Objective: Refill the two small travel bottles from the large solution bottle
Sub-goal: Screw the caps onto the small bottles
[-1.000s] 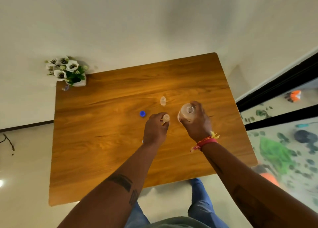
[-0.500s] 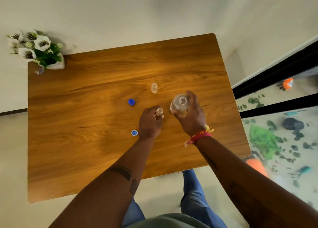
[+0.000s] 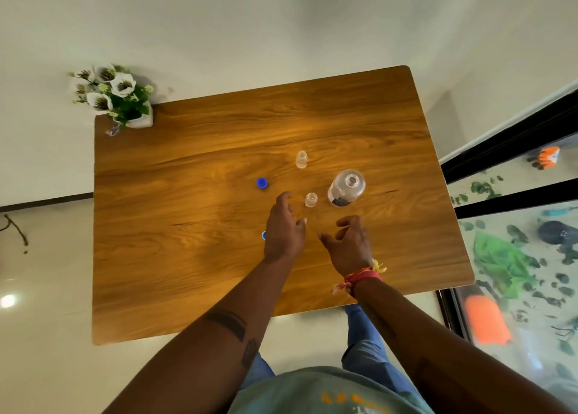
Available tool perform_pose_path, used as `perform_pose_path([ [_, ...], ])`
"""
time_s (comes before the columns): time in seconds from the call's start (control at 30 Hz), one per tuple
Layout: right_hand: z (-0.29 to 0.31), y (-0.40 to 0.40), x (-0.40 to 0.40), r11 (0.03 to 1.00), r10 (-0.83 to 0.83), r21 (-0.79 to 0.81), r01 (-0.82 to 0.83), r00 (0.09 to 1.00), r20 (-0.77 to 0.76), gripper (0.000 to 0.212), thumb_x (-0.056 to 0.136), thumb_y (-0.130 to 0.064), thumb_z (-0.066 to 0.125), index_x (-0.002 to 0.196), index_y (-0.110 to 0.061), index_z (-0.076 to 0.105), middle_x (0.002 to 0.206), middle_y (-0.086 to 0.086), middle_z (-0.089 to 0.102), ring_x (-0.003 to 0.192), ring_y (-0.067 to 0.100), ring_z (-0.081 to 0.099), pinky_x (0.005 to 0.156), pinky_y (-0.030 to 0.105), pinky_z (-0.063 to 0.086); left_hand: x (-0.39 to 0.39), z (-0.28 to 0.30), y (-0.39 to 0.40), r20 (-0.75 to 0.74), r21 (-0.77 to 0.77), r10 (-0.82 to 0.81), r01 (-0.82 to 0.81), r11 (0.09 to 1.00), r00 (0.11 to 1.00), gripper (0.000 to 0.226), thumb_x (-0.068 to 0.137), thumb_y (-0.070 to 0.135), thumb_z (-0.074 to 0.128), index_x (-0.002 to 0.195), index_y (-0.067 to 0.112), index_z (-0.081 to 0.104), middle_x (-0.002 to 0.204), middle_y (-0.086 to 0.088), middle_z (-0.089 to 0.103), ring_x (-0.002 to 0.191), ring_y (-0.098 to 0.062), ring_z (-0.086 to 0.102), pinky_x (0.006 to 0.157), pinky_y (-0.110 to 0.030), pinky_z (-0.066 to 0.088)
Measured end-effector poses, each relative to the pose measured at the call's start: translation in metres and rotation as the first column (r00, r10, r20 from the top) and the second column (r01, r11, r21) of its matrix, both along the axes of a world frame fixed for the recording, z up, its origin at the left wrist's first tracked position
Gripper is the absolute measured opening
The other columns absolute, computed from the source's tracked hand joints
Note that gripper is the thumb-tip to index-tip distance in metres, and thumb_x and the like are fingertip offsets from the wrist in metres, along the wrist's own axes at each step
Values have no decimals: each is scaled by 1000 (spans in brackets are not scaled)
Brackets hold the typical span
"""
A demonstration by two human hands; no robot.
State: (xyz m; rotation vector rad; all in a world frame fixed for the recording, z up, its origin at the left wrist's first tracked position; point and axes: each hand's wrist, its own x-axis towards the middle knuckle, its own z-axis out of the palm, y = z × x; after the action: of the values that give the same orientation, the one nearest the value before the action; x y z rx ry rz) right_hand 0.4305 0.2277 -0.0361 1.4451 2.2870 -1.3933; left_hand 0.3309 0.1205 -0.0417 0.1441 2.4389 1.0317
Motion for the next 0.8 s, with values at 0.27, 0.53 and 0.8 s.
perform_pose_path([
  [0.27,-6,-34,-34,973,231,48,-228,969,-85,32,83,-27,78,110,-21,61,87,-3,65,78,10,61,66,23,45,4,1,-54,-82,-33,23,-26,999,996,38,93,18,71,129,19,58,112,0,65,100,-17,65,80,-28,54],
  [0.53,-31,-51,-48,833,541,131,-537,841,6,51,85,-20,72,132,-22,52,110,6,59,96,20,59,78,30,46,1,-10,-81,-87,-83,77,-84,993,993,30,93,16,70,121,20,63,104,1,65,92,-14,63,70,-20,43],
  [0.8,-40,-72,-57,779,597,194,-596,800,60,49,92,-20,64,136,-28,44,123,13,52,99,32,61,78,43,57,3,-21,-96,-58,-127,77,-84,988,995,27,95,19,67,122,22,63,109,0,63,94,-14,62,72,-22,47],
])
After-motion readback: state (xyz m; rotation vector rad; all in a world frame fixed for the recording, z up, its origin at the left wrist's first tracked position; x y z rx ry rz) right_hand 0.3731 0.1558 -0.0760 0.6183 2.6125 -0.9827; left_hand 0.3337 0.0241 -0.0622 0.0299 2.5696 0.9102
